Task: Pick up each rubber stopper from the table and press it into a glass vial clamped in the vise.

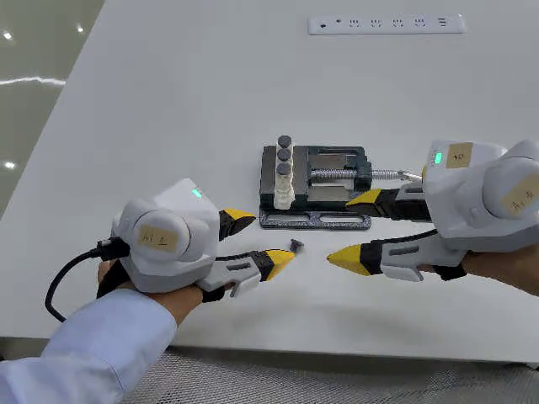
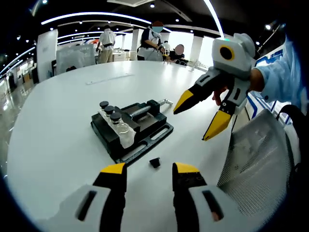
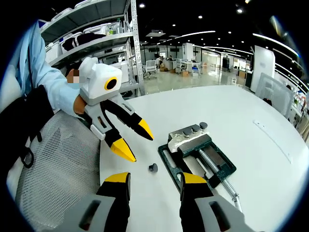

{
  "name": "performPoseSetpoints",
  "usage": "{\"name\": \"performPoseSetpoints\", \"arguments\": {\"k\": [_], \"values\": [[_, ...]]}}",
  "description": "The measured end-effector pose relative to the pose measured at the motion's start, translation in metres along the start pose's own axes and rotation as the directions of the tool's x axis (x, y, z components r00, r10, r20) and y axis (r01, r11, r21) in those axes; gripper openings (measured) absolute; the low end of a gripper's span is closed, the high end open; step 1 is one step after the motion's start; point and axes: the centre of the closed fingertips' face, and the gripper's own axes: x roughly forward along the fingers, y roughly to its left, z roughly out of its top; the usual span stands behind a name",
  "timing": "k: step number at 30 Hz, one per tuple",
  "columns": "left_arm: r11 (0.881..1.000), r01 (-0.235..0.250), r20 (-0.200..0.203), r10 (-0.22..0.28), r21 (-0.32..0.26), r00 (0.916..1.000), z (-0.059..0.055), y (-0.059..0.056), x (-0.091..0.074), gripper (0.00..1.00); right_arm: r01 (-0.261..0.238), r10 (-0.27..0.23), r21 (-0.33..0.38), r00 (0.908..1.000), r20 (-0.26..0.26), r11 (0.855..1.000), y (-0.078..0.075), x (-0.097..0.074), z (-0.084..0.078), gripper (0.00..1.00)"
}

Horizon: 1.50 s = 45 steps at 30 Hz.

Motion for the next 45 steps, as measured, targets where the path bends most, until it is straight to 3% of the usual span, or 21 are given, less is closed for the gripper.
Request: {"name": "performPoseSetpoints", "arguments": {"k": [5, 6, 8, 11, 23, 35, 45], "values": [[0.996, 0.022, -0.024, -0.024, -0.085, 0.9994, -0.005, -0.008, 0.008, 0.27, 0.013, -0.014, 0.012, 0.9999, 0.009, 1.0, -0.001, -0.003, -0.003, 0.38], [0.994, 0.023, -0.011, -0.024, -0.106, 0.9996, -0.004, -0.008, 0.01, 0.24, 0.015, -0.016, 0.014, 0.9998, 0.011, 1.0, -0.001, -0.004, -0.004, 0.38], [0.993, 0.032, -0.044, -0.037, -0.115, 0.9983, -0.01, -0.011, 0.013, 0.2, 0.018, -0.018, 0.023, 0.9997, 0.017, 1.0, -0.001, -0.006, -0.004, 0.37], [0.993, 0.011, -0.093, -0.021, -0.114, 0.9955, -0.019, -0.01, 0.017, 0.16, 0.025, -0.025, 0.026, 0.9995, 0.018, 0.999, -0.002, -0.007, -0.006, 0.37], [0.992, -0.006, -0.117, -0.008, -0.124, 0.9931, -0.022, -0.011, 0.023, 0.15, 0.034, -0.035, 0.031, 0.9988, 0.034, 0.999, -0.004, -0.008, -0.005, 0.36], [0.997, -0.03, -0.142, 0.019, -0.077, 0.9898, -0.021, -0.013, 0.031, 0.15, 0.046, -0.049, 0.047, 0.9977, 0.048, 0.998, -0.005, -0.012, -0.009, 0.35], [0.99, -0.045, -0.138, 0.026, -0.134, 0.9901, -0.019, -0.011, 0.037, 0.15, 0.055, -0.058, 0.055, 0.9969, 0.054, 0.997, -0.005, -0.013, -0.01, 0.34]]}}
